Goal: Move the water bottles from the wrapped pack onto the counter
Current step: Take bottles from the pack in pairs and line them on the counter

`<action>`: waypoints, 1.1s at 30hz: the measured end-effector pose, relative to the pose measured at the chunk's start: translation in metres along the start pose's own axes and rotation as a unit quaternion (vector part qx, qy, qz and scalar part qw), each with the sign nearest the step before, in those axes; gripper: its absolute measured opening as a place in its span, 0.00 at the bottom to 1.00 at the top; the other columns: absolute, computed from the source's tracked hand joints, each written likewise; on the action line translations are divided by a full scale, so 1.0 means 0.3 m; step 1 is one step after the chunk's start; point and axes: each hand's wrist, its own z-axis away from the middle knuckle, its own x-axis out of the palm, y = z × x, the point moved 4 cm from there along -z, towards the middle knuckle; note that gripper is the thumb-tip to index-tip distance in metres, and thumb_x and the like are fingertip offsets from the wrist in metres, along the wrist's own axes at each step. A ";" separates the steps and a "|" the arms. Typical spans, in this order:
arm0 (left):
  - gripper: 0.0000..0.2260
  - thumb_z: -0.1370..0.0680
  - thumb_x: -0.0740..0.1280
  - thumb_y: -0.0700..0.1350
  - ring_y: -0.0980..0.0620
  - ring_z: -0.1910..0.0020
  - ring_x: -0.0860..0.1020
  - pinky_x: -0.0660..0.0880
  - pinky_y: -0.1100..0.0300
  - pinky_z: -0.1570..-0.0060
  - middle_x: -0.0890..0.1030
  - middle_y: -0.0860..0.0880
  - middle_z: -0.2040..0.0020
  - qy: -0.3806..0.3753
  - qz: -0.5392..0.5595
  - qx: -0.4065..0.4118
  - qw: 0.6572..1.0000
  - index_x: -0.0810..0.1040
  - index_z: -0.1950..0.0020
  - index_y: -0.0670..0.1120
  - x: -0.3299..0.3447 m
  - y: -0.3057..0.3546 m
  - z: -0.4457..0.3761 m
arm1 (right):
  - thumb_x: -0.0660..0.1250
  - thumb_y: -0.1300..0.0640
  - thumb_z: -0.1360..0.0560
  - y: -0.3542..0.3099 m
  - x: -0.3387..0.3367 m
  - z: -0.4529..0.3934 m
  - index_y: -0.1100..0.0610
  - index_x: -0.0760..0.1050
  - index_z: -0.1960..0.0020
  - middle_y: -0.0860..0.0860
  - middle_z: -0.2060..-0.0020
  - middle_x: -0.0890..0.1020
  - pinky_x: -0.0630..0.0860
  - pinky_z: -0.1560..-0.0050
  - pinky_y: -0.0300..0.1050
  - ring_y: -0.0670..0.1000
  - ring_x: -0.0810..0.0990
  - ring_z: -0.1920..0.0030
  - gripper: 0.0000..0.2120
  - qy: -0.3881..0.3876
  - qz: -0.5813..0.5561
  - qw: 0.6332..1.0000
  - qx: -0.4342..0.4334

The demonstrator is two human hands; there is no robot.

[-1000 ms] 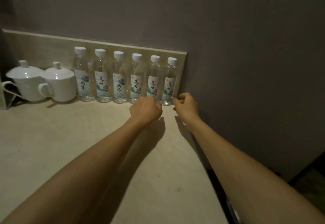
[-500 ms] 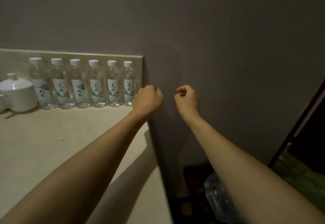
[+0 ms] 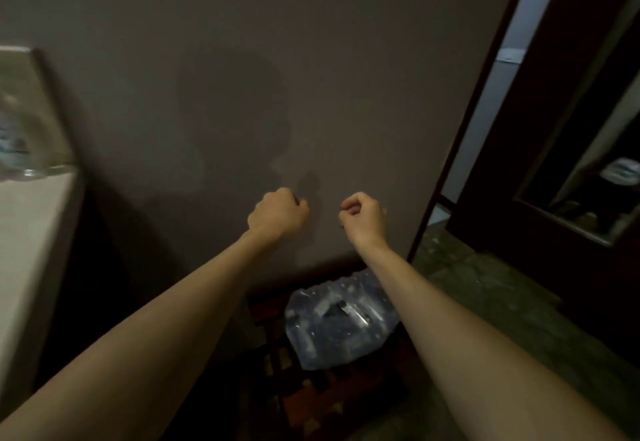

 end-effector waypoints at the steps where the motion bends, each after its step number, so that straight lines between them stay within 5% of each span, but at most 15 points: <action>1: 0.17 0.21 0.57 0.54 0.41 0.51 0.81 0.78 0.49 0.49 0.82 0.43 0.50 -0.009 -0.001 0.001 1.000 0.79 0.49 0.44 0.042 0.025 -0.007 | 0.67 0.63 0.28 0.044 -0.022 -0.016 0.52 0.75 0.59 0.53 0.61 0.83 0.79 0.48 0.50 0.55 0.82 0.52 0.06 -0.003 0.008 1.000 0.008; 7: 0.16 0.23 0.60 0.55 0.43 0.53 0.81 0.79 0.51 0.51 0.82 0.44 0.53 -0.077 -0.008 0.005 0.997 0.81 0.52 0.45 0.301 0.094 -0.072 | 0.67 0.63 0.28 0.273 -0.029 -0.106 0.50 0.73 0.63 0.52 0.63 0.81 0.81 0.51 0.54 0.55 0.82 0.56 0.10 -0.049 0.017 0.997 0.060; 11: 0.15 0.23 0.62 0.56 0.47 0.61 0.80 0.74 0.57 0.62 0.80 0.46 0.59 -0.122 -0.009 -0.012 0.992 0.79 0.55 0.45 0.494 0.065 -0.176 | 0.66 0.65 0.26 0.444 0.042 -0.202 0.50 0.72 0.64 0.51 0.65 0.81 0.81 0.50 0.55 0.53 0.83 0.58 0.12 -0.081 0.027 0.991 0.107; 14: 0.15 0.22 0.62 0.55 0.46 0.58 0.81 0.79 0.55 0.57 0.81 0.46 0.57 -0.159 -0.002 -0.035 0.987 0.79 0.52 0.45 0.635 0.028 -0.292 | 0.65 0.66 0.26 0.568 0.111 -0.293 0.51 0.72 0.65 0.50 0.68 0.79 0.81 0.49 0.54 0.52 0.82 0.62 0.13 -0.106 0.031 0.983 0.144; 18: 0.13 0.22 0.62 0.54 0.47 0.58 0.81 0.78 0.55 0.57 0.81 0.46 0.56 -0.205 0.003 -0.082 0.975 0.79 0.53 0.45 0.813 -0.045 -0.409 | 0.65 0.64 0.26 0.737 0.221 -0.383 0.53 0.74 0.64 0.57 0.57 0.82 0.80 0.46 0.57 0.59 0.82 0.51 0.10 -0.157 0.053 0.966 0.198; 21: 0.17 0.22 0.61 0.55 0.47 0.57 0.82 0.80 0.54 0.53 0.83 0.47 0.57 -0.265 0.004 -0.107 0.958 0.82 0.55 0.44 0.954 -0.108 -0.457 | 0.62 0.62 0.25 0.859 0.290 -0.420 0.56 0.74 0.64 0.58 0.59 0.82 0.82 0.51 0.54 0.59 0.83 0.55 0.10 -0.192 0.085 0.950 0.233; 25: 0.16 0.21 0.63 0.53 0.46 0.51 0.83 0.79 0.51 0.46 0.84 0.44 0.50 -0.396 0.000 -0.121 0.910 0.82 0.47 0.42 1.143 -0.196 -0.444 | 0.61 0.64 0.23 1.004 0.393 -0.404 0.58 0.70 0.69 0.56 0.68 0.74 0.75 0.57 0.52 0.57 0.75 0.61 0.15 -0.308 0.113 0.905 0.269; 31: 0.20 0.18 0.57 0.53 0.44 0.41 0.77 0.70 0.58 0.50 0.79 0.42 0.39 -0.467 -0.029 -0.122 0.875 0.78 0.39 0.40 1.344 -0.268 -0.440 | 0.60 0.63 0.23 1.193 0.490 -0.413 0.56 0.66 0.71 0.51 0.71 0.70 0.67 0.60 0.44 0.49 0.70 0.67 0.18 -0.429 0.169 0.850 0.255; 33: 0.18 0.16 0.54 0.48 0.44 0.38 0.75 0.71 0.56 0.44 0.76 0.41 0.34 -0.483 -0.024 -0.138 0.864 0.75 0.33 0.41 1.404 -0.274 -0.442 | 0.59 0.64 0.22 1.249 0.526 -0.428 0.56 0.64 0.71 0.51 0.73 0.68 0.66 0.64 0.42 0.48 0.67 0.70 0.19 -0.453 0.186 0.838 0.240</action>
